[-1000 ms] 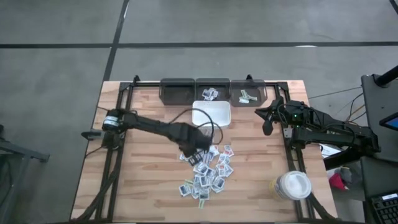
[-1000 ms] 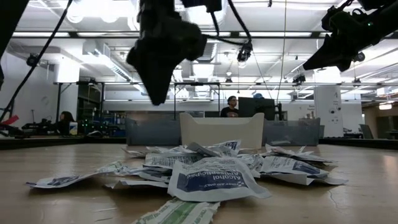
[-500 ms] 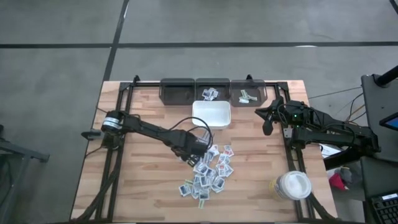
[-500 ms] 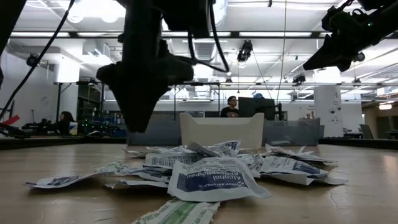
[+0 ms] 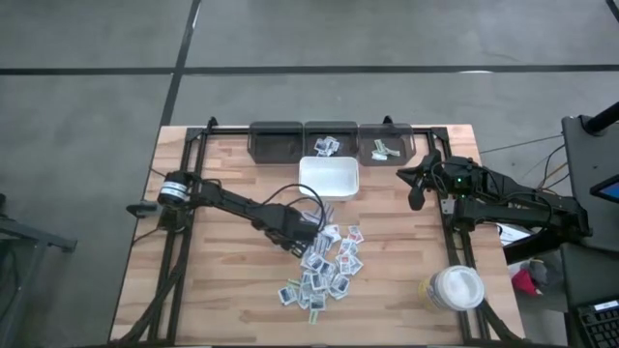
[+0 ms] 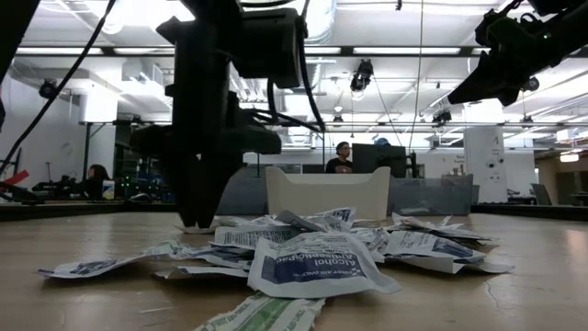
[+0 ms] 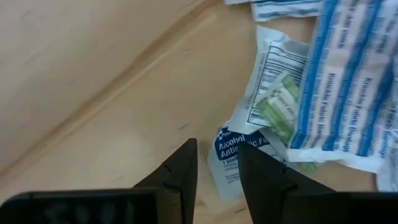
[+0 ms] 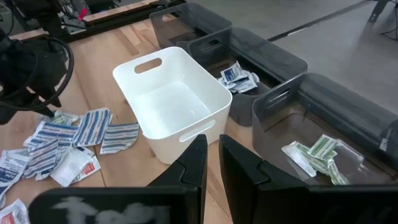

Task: Pick & Place First Aid Supplies
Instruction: Put the blue alcohol pad into the middle gray bin

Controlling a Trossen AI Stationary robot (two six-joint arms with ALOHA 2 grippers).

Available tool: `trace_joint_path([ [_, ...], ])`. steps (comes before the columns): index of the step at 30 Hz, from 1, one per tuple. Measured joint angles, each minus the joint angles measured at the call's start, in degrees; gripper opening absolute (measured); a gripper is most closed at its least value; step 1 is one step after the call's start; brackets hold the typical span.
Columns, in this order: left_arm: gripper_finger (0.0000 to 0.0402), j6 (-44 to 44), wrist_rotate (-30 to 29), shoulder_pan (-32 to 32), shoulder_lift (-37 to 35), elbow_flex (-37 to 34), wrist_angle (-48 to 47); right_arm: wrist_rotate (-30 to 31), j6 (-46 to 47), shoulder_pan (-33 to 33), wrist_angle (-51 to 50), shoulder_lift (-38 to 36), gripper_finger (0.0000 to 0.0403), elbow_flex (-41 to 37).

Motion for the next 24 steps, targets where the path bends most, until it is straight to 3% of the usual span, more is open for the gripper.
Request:
trace_joint_path([
  [13,0.0105,-0.1,0.5,0.1,0.0,-0.9,0.4,0.0,0.0,0.0,0.0,0.0,0.0038,0.0],
  [24,0.0046,-0.7,2.2,0.1,-0.2,-4.1,1.6,0.0,0.0,0.0,0.0,0.0,0.0038,0.0],
])
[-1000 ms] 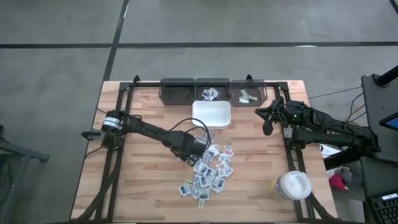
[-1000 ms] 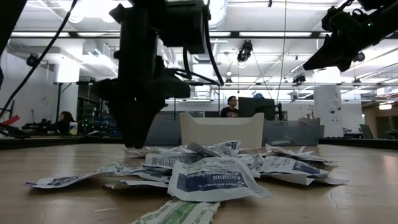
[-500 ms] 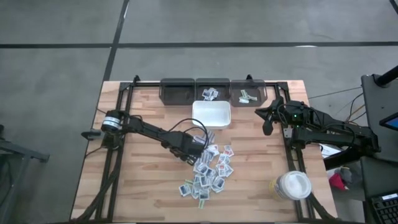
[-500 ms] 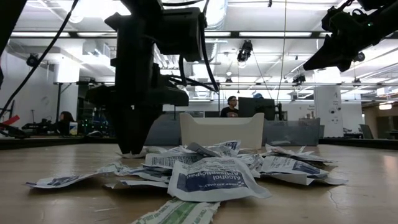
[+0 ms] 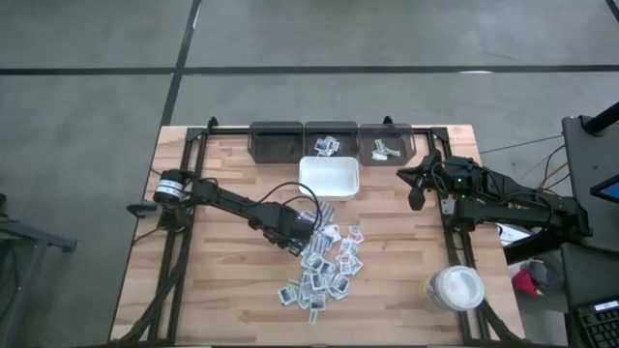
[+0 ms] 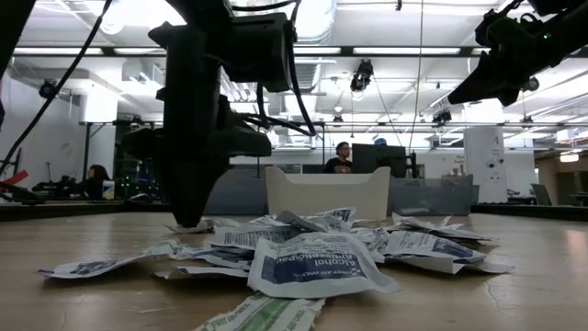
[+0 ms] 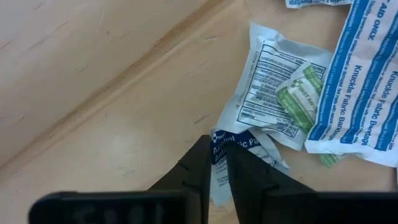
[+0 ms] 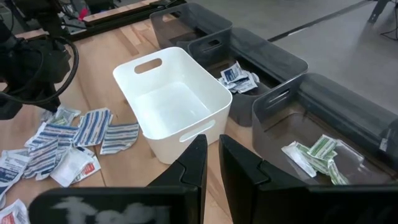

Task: Pick & Place First Aid Supplies
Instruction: Put the blue alcohol pad into the middle gray bin

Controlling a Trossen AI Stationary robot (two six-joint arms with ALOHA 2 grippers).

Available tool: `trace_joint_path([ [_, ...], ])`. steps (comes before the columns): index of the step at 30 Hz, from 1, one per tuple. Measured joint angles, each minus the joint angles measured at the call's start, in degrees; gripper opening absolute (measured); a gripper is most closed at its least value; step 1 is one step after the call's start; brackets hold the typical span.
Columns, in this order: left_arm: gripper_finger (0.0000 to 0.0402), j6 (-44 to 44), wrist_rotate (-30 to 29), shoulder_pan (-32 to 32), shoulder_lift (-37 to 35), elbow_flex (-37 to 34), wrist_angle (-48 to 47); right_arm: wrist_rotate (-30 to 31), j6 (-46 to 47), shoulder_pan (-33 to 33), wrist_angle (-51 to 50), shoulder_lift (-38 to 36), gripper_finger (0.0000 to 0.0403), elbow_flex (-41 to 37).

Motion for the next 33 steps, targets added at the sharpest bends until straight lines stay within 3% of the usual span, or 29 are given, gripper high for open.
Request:
trace_joint_path([
  [12,0.0005,1.6,-2.4,-0.1,-2.2,0.1,-1.7,0.0,0.0,0.0,0.0,0.0,0.0038,0.0],
  [19,0.0001,1.6,-1.7,-0.1,-3.6,0.1,-4.2,0.0,0.0,0.0,0.0,0.0,0.0038,0.0],
  [27,0.0,5.4,4.3,-0.1,-4.8,0.4,-4.2,0.0,0.0,0.0,0.0,0.0,0.0038,0.0],
  [33,0.0,20.4,12.0,-0.2,-5.6,2.6,-3.5,0.0,0.0,0.0,0.0,0.0,0.0038,0.0],
])
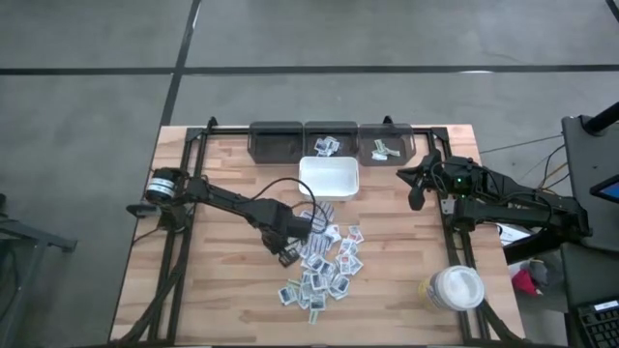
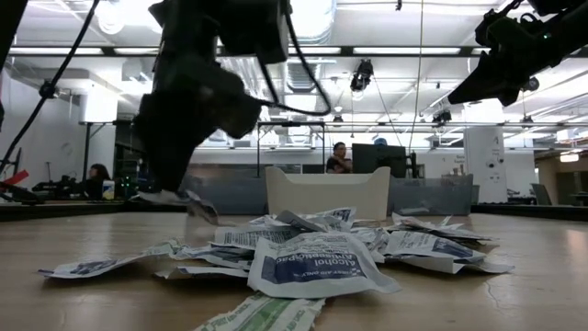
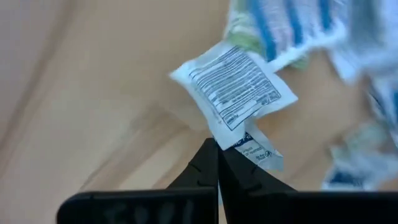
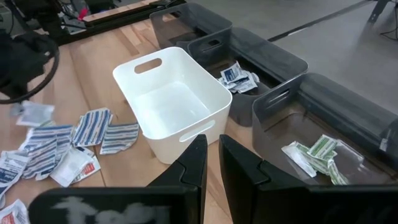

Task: Pick & Place First Aid Supplies
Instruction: Put the blue alcohol pad into the middle gray bin

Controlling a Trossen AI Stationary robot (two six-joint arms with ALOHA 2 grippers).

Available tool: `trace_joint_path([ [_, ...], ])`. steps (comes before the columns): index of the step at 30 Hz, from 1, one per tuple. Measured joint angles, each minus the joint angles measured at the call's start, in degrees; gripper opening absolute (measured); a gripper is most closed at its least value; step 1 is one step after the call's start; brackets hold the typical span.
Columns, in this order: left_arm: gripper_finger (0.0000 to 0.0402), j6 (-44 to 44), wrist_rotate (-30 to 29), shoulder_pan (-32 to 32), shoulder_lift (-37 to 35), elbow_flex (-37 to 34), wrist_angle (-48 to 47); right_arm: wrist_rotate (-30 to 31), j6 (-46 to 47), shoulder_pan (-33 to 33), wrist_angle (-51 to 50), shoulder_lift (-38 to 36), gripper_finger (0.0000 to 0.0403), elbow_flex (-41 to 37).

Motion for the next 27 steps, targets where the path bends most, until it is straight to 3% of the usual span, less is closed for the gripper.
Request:
trace_joint_path([
  [6,0.0,14.0,2.5,-0.2,0.0,1.2,4.6,0.0,0.0,0.0,0.0,-0.1,0.0038,0.0],
  [9,0.0,12.7,2.0,-0.2,0.0,1.5,3.5,0.0,0.0,0.0,0.0,0.0,0.0038,0.0],
  [14,0.0,1.8,-1.4,0.1,0.0,1.5,-6.3,0.0,0.0,0.0,0.0,0.0,0.0038,0.0],
  [20,0.0,3.4,-1.5,-1.3,0.0,3.4,-6.8,0.0,0.0,0.0,0.0,0.0,0.0038,0.0],
  [27,0.0,13.9,-14.5,-1.8,-0.1,11.8,-5.3,0.0,0.0,0.0,0.0,0.0,0.0038,0.0],
])
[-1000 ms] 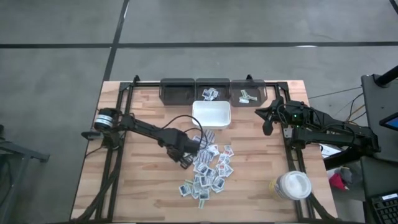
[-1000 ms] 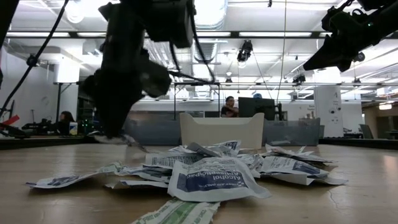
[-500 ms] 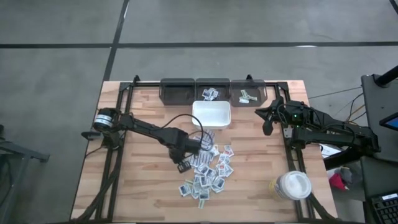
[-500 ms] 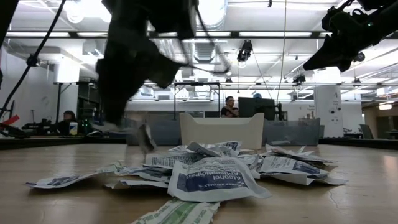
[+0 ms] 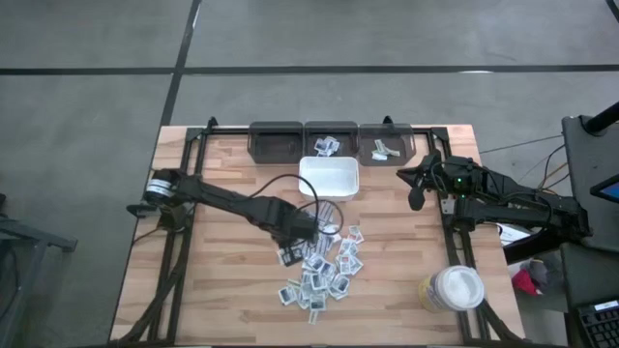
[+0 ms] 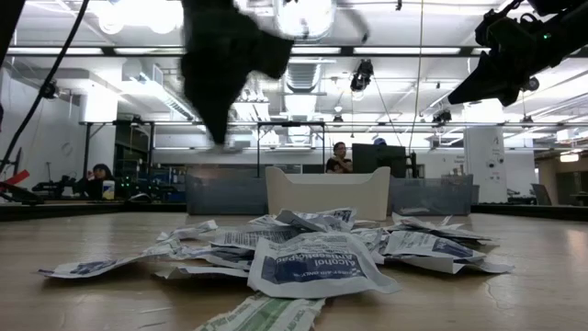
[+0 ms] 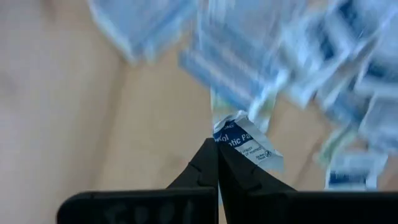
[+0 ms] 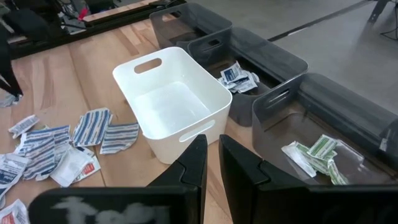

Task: Pick & Place First Aid Supplies
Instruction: Put the blue alcohol pad into the middle gray bin

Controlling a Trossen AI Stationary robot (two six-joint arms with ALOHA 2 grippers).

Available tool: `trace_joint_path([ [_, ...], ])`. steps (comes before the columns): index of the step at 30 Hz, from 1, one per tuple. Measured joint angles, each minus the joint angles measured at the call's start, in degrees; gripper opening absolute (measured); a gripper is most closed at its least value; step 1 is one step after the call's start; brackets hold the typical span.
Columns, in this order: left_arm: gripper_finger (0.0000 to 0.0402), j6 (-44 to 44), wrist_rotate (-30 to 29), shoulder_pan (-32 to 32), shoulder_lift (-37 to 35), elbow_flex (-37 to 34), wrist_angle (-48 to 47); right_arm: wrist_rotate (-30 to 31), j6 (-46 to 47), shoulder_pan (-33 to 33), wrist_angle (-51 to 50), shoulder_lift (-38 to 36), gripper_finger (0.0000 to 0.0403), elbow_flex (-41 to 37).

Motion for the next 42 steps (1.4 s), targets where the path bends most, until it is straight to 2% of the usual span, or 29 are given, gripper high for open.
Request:
trace_joint_path([
  [8,0.0,17.6,-30.0,2.3,-0.1,9.8,7.3,0.0,0.0,0.0,0.0,0.0,0.0038,0.0],
  [11,0.0,24.4,-33.5,5.8,-0.1,11.5,11.2,0.0,0.0,0.0,0.0,0.0,0.0038,0.0],
  [17,0.0,37.1,-33.2,15.6,-0.1,11.7,21.0,0.0,0.0,0.0,0.0,-0.1,0.0038,0.0],
  [19,0.0,39.9,-31.2,18.9,-0.1,11.7,24.3,0.0,0.0,0.0,0.0,0.0,0.0038,0.0],
  [22,0.0,41.9,-25.2,23.8,-0.1,11.7,29.2,0.0,0.0,0.0,0.0,0.0,0.0038,0.0],
  [25,0.0,41.4,-19.7,28.2,0.6,11.7,33.3,0.0,0.0,0.0,0.0,0.0,0.0038,0.0],
  [31,0.0,37.2,-14.0,33.8,4.3,11.7,37.5,0.1,0.0,0.0,0.0,0.0,0.0038,0.0],
  [37,0.0,33.9,-12.4,36.5,10.4,14.6,37.3,0.1,0.0,0.0,0.0,0.0,0.0038,0.0],
  [42,0.0,31.5,-9.2,37.9,16.0,19.7,36.2,0.1,0.0,0.0,0.0,0.0,0.0038,0.0],
])
